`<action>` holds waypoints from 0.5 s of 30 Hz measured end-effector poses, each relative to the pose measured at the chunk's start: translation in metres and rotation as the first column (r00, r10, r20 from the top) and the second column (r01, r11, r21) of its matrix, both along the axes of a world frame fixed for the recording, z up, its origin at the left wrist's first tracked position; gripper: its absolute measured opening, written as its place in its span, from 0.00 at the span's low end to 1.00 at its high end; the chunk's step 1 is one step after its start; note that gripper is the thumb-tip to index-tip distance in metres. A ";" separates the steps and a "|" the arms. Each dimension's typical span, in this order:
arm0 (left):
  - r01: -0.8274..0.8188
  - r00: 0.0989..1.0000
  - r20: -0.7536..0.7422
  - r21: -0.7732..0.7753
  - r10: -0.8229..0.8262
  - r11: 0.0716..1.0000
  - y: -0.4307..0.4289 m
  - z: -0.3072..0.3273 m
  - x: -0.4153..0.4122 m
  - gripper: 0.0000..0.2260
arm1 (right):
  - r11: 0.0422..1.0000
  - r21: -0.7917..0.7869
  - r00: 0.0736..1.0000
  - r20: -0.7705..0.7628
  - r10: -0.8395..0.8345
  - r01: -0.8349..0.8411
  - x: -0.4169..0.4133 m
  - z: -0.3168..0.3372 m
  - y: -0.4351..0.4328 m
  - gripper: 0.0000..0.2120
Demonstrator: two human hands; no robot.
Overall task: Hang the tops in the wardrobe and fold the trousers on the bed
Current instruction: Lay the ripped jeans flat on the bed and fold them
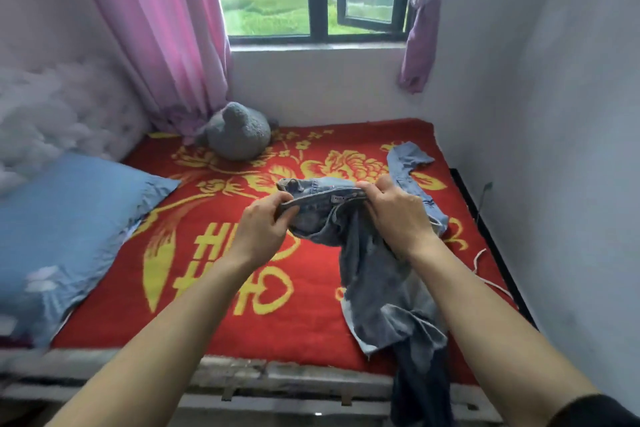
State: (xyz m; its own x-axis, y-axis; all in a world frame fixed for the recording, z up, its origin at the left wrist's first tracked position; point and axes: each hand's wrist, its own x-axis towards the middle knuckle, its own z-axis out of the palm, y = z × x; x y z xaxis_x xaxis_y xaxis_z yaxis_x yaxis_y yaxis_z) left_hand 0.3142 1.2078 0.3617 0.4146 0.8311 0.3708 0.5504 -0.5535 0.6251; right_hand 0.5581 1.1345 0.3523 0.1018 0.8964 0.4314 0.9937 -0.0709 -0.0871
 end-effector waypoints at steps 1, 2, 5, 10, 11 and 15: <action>-0.052 0.998 -0.026 0.076 0.054 0.996 0.002 0.005 -0.011 0.06 | 0.998 0.063 1.000 0.008 0.014 -0.014 -0.008 0.014 -0.002 0.16; -0.118 0.990 -0.062 0.142 0.128 0.983 0.005 0.009 -0.021 0.10 | 0.992 0.121 1.000 0.011 0.024 -0.026 -0.015 0.028 -0.003 0.17; -0.288 0.944 -0.079 0.267 0.319 0.920 0.014 0.020 -0.042 0.16 | 0.965 0.256 0.998 0.039 0.045 -0.053 -0.034 0.067 0.000 0.15; -0.304 0.952 0.074 0.122 0.297 0.945 0.008 0.025 -0.052 0.13 | 0.957 0.277 0.987 -0.108 0.115 -0.081 -0.059 0.115 0.013 0.11; -0.297 0.948 0.144 0.089 0.282 0.951 0.003 0.024 -0.052 0.13 | 0.959 0.273 0.983 -0.147 0.114 -0.070 -0.063 0.121 0.016 0.11; -0.205 0.978 0.119 0.460 0.169 0.864 -0.017 0.009 -0.052 0.21 | 0.955 0.296 0.948 -0.296 0.119 -0.027 -0.073 0.135 0.023 0.10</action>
State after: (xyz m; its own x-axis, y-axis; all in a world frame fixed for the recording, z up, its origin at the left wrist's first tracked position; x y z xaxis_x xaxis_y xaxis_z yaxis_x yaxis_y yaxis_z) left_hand 0.2624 1.1908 0.3710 0.2254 0.6122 0.7579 0.6363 -0.6816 0.3613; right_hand 0.4849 1.1577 0.4877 0.2091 0.7507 0.6266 0.9159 0.0742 -0.3946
